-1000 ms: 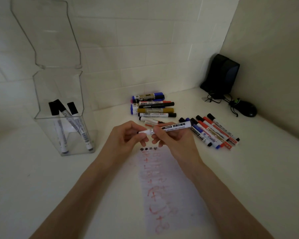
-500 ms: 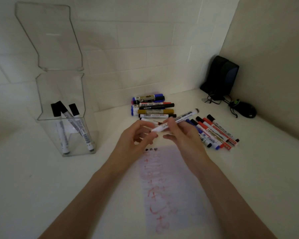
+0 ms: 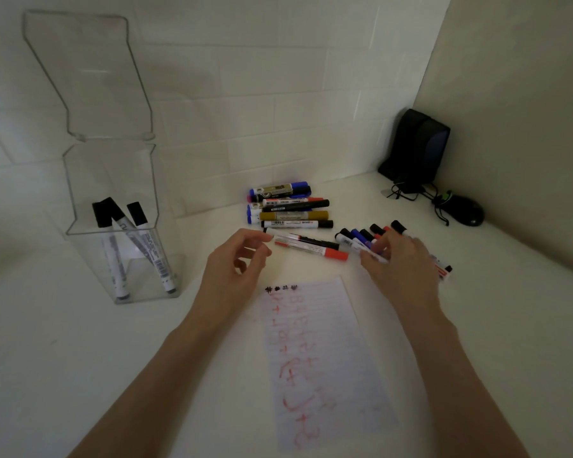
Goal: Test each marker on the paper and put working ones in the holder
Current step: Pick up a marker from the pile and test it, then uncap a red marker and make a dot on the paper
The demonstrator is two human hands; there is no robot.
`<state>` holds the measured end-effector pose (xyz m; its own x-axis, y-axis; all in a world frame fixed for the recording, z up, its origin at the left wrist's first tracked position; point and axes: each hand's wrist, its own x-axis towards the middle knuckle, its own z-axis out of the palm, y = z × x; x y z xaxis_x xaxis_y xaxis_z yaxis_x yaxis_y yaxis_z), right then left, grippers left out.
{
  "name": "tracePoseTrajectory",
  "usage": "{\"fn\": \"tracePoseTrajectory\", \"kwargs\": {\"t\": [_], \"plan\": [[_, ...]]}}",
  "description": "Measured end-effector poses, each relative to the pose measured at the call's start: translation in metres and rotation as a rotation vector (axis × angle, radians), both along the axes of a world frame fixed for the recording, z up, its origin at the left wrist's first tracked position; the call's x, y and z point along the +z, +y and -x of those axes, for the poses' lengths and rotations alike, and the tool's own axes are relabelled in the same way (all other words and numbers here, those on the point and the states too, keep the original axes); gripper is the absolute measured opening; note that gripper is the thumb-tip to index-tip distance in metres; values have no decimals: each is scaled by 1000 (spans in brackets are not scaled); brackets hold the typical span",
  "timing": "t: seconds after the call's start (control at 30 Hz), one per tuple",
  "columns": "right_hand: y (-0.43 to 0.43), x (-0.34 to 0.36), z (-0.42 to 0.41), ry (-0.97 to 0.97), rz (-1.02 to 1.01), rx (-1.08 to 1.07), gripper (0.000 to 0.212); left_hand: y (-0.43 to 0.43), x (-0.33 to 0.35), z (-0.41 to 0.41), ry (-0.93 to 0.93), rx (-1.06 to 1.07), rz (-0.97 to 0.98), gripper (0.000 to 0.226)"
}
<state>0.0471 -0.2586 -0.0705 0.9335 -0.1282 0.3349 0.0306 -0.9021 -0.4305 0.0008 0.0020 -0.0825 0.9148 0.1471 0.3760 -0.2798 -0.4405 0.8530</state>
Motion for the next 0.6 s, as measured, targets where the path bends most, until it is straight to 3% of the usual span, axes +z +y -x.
{"fn": "tracePoseTrajectory", "kwargs": {"t": [0.2, 0.6], "plan": [[2, -9, -2, -112, 142, -71, 19, -1, 0, 0, 0, -3, -21, 22], [6, -22, -9, -143, 84, -65, 24, -1, 1, 2, -10, -6, -31, 29]]}}
